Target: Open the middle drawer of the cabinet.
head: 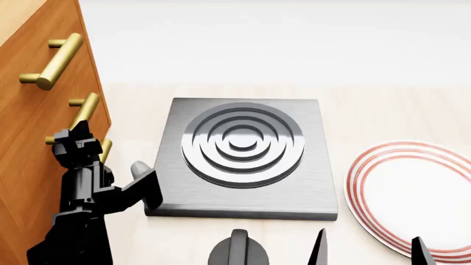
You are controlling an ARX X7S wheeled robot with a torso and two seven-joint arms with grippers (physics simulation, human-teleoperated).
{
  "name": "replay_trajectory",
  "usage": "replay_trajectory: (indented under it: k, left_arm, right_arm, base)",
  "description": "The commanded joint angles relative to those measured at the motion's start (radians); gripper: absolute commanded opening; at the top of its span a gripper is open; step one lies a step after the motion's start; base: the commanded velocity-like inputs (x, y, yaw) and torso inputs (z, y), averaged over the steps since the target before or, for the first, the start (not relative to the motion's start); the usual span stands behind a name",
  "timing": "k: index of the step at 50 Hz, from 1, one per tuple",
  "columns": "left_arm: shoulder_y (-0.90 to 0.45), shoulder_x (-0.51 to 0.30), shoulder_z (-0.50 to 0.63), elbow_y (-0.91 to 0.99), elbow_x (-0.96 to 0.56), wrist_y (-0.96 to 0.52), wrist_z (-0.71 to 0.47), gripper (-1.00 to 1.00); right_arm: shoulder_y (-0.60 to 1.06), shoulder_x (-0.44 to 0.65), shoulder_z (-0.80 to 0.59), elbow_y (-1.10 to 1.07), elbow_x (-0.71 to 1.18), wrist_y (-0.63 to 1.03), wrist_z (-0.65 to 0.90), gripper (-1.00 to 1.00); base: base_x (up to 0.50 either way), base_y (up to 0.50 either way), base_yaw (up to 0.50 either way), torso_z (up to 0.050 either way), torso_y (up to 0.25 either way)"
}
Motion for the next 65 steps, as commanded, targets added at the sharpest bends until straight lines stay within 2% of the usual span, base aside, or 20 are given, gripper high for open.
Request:
replay_trajectory:
  k: [1,55,65]
  left_arm:
    - [0.006,0.000,-0.025,0.015,0.020,-0.007,0.010,-1.00]
    - [-0.014,0.000,0.004,0.291,0.122,-0.049,0.041,-1.00]
    - [-0.011,0.000,0.004,0.294,0.126,-0.046,0.042,-1.00]
  right_arm:
    - [0.002,0.004,-0.001,0.002,0.004,-0.001,0.005,1.00]
    - [0.002,0.021,-0.009,0.007,0.011,-0.013,0.019,1.00]
    - [0.001,0.024,-0.012,0.009,0.011,-0.015,0.022,1.00]
  base:
    - [0.00,0.00,0.00,0.000,0.000]
    - [0.00,0.00,0.00,0.000,0.000]
    - [0.00,0.00,0.00,0.000,0.000]
